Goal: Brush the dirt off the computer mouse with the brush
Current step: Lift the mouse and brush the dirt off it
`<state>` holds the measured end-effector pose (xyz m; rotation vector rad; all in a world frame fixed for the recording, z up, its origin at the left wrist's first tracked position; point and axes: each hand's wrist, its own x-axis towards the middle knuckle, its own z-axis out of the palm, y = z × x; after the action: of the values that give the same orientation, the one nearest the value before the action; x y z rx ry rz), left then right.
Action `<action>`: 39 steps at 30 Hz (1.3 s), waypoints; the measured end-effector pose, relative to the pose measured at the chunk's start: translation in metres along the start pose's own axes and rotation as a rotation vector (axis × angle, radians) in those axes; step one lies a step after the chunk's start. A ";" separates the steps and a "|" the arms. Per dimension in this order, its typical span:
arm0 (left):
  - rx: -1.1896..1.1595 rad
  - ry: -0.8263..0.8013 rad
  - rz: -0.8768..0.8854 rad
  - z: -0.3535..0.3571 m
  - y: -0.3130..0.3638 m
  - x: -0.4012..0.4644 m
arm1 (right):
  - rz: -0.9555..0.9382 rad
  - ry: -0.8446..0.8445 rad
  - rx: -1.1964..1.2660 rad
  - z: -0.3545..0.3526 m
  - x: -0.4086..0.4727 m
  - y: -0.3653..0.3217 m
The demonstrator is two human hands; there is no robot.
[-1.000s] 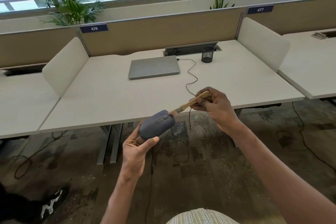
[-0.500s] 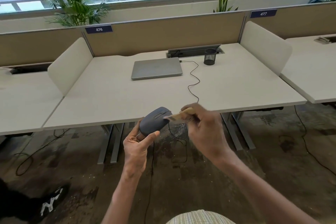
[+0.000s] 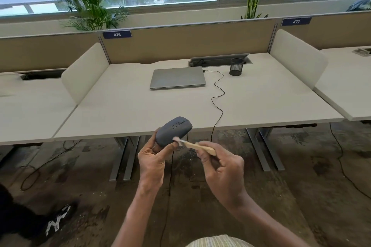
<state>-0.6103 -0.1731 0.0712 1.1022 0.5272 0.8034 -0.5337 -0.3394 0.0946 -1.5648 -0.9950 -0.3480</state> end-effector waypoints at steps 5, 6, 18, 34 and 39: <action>0.006 -0.007 0.002 -0.001 0.000 0.000 | 0.116 0.061 0.046 -0.006 0.010 0.017; 0.006 -0.007 -0.003 -0.001 0.000 0.000 | 0.149 0.094 0.042 -0.008 0.013 0.023; 0.008 0.018 -0.023 -0.002 -0.008 0.008 | 0.227 0.001 0.234 -0.007 -0.003 0.017; 0.109 -0.013 0.020 0.002 -0.012 0.008 | -0.147 -0.269 -0.163 -0.010 0.032 -0.022; 0.119 0.013 0.009 0.003 -0.012 0.005 | -0.233 -0.406 -0.300 0.001 0.042 -0.036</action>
<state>-0.6013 -0.1736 0.0614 1.2099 0.5874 0.7957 -0.5363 -0.3233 0.1474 -1.8372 -1.5023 -0.3597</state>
